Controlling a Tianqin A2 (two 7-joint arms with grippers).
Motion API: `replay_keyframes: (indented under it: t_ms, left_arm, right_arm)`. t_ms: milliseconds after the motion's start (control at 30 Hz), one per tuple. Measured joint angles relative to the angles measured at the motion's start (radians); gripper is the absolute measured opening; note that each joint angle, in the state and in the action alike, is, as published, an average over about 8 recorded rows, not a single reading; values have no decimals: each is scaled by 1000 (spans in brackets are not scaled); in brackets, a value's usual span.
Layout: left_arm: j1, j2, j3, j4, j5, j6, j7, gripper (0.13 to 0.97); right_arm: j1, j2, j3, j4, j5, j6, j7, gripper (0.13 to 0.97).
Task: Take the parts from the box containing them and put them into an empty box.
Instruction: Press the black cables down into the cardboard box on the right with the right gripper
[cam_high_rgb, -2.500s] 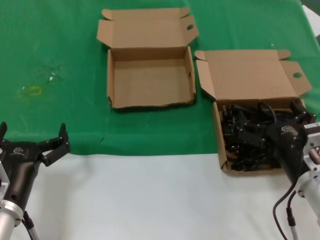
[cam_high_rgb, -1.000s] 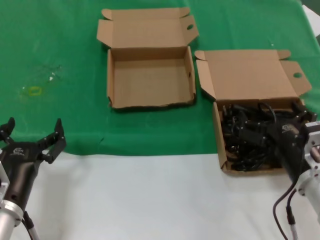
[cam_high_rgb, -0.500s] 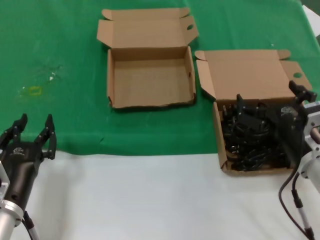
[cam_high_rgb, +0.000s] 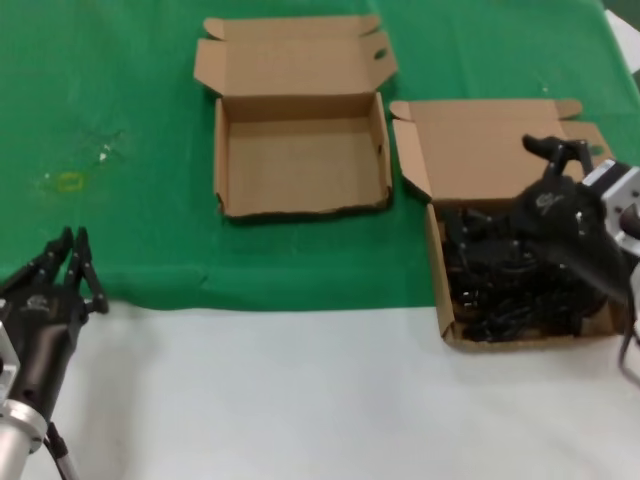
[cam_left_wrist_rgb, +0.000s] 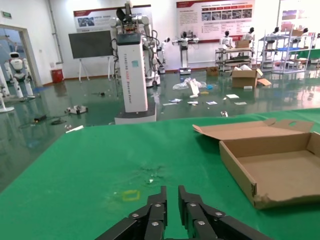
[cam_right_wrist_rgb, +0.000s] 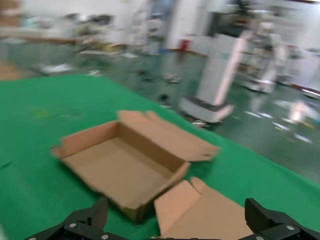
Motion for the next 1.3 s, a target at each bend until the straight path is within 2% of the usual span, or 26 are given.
replay_keyframes:
  t_ms: [100,200,300,433,567,867,1067,1300]
  left_arm:
    - [0,0,0,0,0,0,0,212]
    - [0,0,0,0,0,0,0,190]
    - [0,0,0,0,0,0,0,171]
    - [0,0,0,0,0,0,0,145]
    - [0,0,0,0,0,0,0,144]
    - [0,0,0,0,0,0,0,144]
    - [0,0,0,0,0,0,0,144]
    - [0,0,0,0,0,0,0,144]
  right_arm:
    - [127,63,-105,-14,-94,-119,104,966]
    - [228,95,-169,-33,-210,-242,210,966]
    - [310,101,-204,-63,-313,-366,282,966]
    - [397,73,-210,-135,-423,-541,311,966]
    - [456,18,-177,-238,-510,-718,268,966]
    - [555,-121,-90,-453,-658,-1063,64,966]
    - [582,-200,-41,-560,-742,-1199,-34,966]
    - [592,-262,12,-681,-820,-1275,-116,966]
